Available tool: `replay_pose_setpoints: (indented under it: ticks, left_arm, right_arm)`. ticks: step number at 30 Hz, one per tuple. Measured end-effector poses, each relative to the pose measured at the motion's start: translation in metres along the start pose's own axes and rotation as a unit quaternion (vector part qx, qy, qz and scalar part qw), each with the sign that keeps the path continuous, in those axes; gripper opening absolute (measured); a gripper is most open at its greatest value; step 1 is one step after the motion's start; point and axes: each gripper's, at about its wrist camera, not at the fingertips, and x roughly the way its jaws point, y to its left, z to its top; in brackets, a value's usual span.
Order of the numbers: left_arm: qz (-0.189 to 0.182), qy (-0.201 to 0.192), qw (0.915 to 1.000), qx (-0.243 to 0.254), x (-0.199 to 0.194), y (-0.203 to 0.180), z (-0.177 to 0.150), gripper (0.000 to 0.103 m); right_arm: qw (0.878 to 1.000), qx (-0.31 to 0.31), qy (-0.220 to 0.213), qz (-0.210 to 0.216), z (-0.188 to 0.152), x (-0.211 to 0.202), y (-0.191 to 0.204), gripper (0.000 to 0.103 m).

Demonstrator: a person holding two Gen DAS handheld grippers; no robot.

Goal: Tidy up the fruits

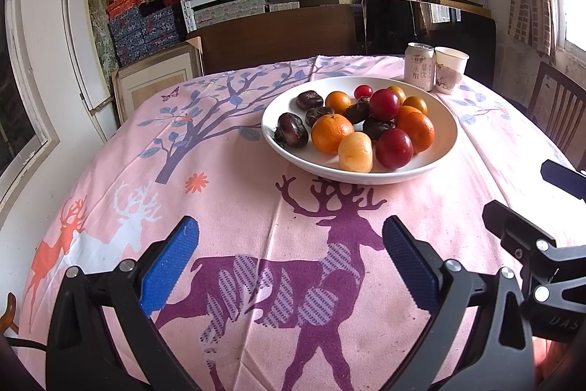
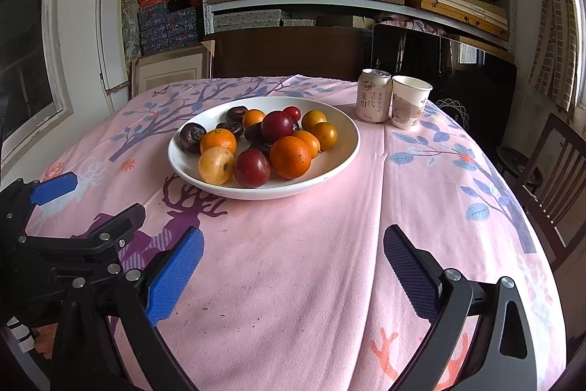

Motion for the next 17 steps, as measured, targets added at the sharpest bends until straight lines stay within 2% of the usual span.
replay_pose_setpoints:
  ticks: [5, 12, 17]
  left_arm:
    - [0.007, -0.012, 0.9999, -0.003, -0.0029, 0.0021, -0.0006, 0.098]
    - [-0.01, 0.006, 0.9999, -0.003, 0.0021, 0.0032, 0.0007, 0.098]
    - [-0.004, 0.005, 1.0, 0.003, 0.0026, 0.0014, 0.0003, 0.098]
  right_arm:
    - [1.0, 0.0, 0.0, 0.0, -0.0003, 0.0007, 0.0003, 0.099]
    - [1.0, 0.0, 0.0, 0.0, -0.0012, 0.0018, 0.002, 0.099]
    - [1.0, -0.001, 0.0, -0.001, -0.0012, 0.0021, 0.0021, 0.099]
